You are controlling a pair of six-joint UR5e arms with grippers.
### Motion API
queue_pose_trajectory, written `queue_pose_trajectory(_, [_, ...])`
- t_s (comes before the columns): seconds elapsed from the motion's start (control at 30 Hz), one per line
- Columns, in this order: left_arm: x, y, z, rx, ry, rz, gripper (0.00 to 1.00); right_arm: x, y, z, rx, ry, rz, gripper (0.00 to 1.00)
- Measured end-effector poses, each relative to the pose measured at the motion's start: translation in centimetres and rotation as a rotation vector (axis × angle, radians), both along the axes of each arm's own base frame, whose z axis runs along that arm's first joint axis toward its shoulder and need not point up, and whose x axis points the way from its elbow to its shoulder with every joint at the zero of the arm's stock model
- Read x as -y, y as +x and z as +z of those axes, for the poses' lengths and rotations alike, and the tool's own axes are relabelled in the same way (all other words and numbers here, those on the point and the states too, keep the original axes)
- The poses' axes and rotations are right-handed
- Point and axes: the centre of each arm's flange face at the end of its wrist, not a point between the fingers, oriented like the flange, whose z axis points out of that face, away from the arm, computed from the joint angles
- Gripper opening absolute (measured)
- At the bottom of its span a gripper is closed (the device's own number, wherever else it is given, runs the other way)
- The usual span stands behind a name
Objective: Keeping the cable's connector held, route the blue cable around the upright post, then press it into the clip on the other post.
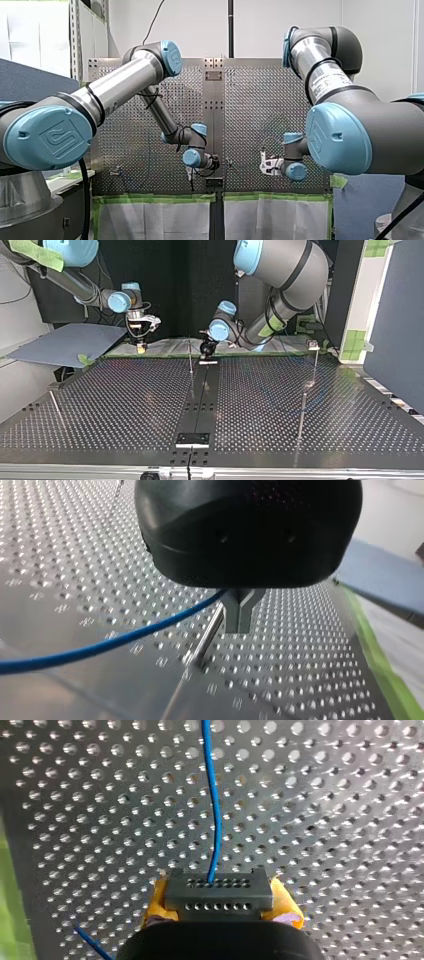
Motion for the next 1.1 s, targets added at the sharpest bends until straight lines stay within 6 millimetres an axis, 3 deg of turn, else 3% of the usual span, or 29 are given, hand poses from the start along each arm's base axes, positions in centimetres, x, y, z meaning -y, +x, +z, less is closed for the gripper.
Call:
queue_pose_trajectory(0.13, [0.5,-0.4,0.0,-0.005,-0.008,-0.034,0.00,-0.1,-0.3,-1.1,-0.006,0.016,-0.003,0.00])
queue_pose_trajectory(0.33, [0.7,-0.5,-0.1,-0.010,-0.018,-0.043,0.00,0.3,-0.3,-1.1,-0.008,0.022,-0.006,0.00])
queue_pose_trajectory(0.7, [0.4,-1.1,-2.8,-0.046,-0.004,-0.040,0.00,0.7,-0.6,-1.0,-0.007,0.020,-0.011,0.00])
queue_pose_trajectory(0.87, [0.4,-0.6,-3.9,-0.056,0.001,-0.048,0.00,0.9,-0.8,-0.9,-0.006,0.021,-0.016,0.00])
queue_pose_trajectory(1.1, [0.5,0.6,-3.3,-0.048,-0.008,-0.053,0.00,1.3,-1.1,-0.8,-0.004,0.018,-0.023,0.00])
